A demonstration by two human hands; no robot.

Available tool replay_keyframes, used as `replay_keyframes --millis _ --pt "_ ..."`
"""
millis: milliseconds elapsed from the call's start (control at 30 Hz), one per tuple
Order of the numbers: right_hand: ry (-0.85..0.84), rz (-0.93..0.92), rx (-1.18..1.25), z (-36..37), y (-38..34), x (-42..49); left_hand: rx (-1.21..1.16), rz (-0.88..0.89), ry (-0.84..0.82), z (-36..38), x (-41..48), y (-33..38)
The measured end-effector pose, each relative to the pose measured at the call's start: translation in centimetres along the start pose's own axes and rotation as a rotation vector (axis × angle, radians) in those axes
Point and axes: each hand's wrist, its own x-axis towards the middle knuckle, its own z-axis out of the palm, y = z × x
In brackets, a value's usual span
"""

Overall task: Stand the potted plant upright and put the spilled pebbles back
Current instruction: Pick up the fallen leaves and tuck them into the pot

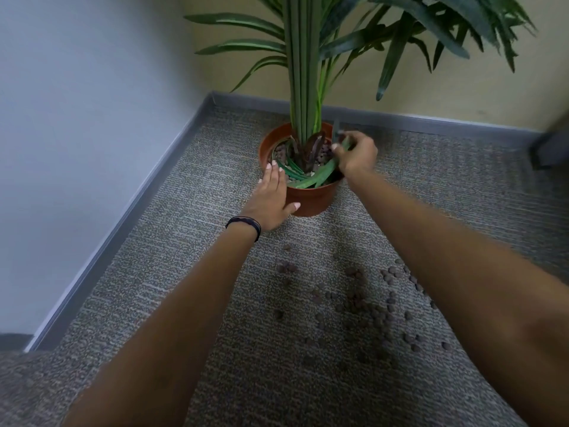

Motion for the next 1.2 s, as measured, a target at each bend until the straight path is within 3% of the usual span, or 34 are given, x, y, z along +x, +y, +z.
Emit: replay_keyframes --millis 100,167,300,433,733,933,1100,1200 --pt "-0.211 -0.072 -0.154 0.3 0.8 -0.6 0.069 0.018 0.003 0.3 0.0 -0.2" --pt "-0.248 -0.189 -0.274 0.0 1.2 -0.8 0.082 0.019 0.011 0.5 0.0 -0.3" --pt "-0.018 -0.305 -0.285 -1.6 2.1 -0.2 0.121 0.053 0.068 1.1 -0.2 -0.9" --pt "0.071 -0.192 -0.283 -4.7 5.6 0.7 0.152 0.107 0.163 2.1 -0.4 -1.8" --pt "-0.403 0.078 -0.850 -6.5 15.4 -0.8 0.124 0.130 0.261 3.1 -0.5 -2.3" --pt "-0.249 0.013 -0.918 -6.9 18.1 -3.9 0.104 0.143 0.287 3.4 -0.2 -2.6" --pt "-0.259 -0.012 -0.963 -7.8 17.1 -3.9 0.091 0.134 0.286 3.5 -0.2 -2.5" --pt "-0.171 0.051 -0.821 -7.6 16.1 -4.2 0.087 0.142 0.285 3.5 -0.2 -2.6"
